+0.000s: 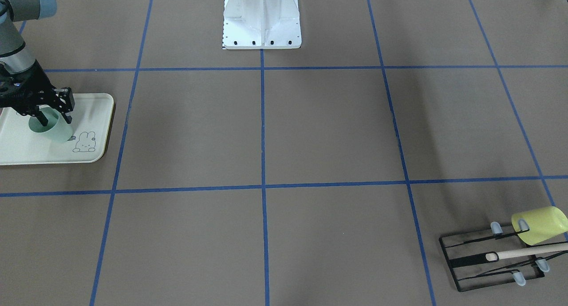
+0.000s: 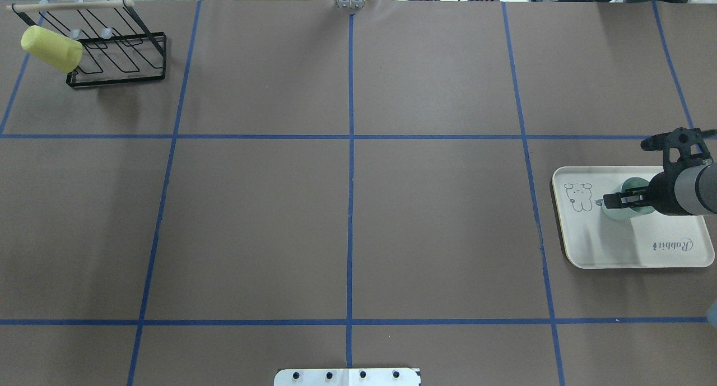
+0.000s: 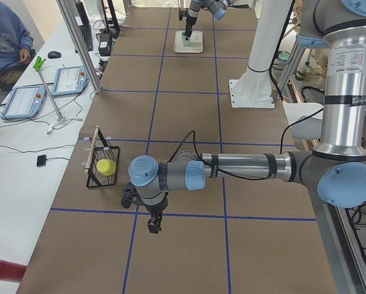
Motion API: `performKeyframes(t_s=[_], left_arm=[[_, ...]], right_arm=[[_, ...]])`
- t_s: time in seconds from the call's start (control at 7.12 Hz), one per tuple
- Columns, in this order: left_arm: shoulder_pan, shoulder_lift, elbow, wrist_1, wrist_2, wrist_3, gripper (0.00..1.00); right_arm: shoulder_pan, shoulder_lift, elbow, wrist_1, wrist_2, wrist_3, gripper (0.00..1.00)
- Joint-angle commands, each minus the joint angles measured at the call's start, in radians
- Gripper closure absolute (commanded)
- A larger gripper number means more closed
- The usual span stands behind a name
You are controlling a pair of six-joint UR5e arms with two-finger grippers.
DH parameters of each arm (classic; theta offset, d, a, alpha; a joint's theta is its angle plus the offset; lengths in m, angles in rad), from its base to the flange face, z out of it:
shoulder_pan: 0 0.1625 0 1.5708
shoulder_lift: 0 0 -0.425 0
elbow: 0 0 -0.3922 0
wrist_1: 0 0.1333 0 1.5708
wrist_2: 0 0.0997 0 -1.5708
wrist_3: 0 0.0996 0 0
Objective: Left arm grabs green cup and hands to right arm on tray
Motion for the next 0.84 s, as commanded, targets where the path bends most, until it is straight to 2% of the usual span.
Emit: performKeyframes(t_s=[0.0,0.28,0.56,0.7], left_arm=[[0.000,0.003,0.002,-0.003,-0.001,-0.001,0.00],[0.000,0.002,0.002,-0.003,-0.003,-0.003,0.00],[0.000,0.003,0.002,-0.003,-0.001,-0.003,0.00],[0.000,0.003,0.002,-0.001,-0.004,-0.004,0.00]], right_arm=[[0.000,0.019,0.008,-0.015,0.013,-0.014,0.01],[0.101,0.025,0.037,-0.093,0.127,-0.096,0.01],[0.304,0.024,0.045,-0.211,0.266,-0.386,0.01],[0.399,0.024,0.037,-0.292,0.306,-0.559,0.01]])
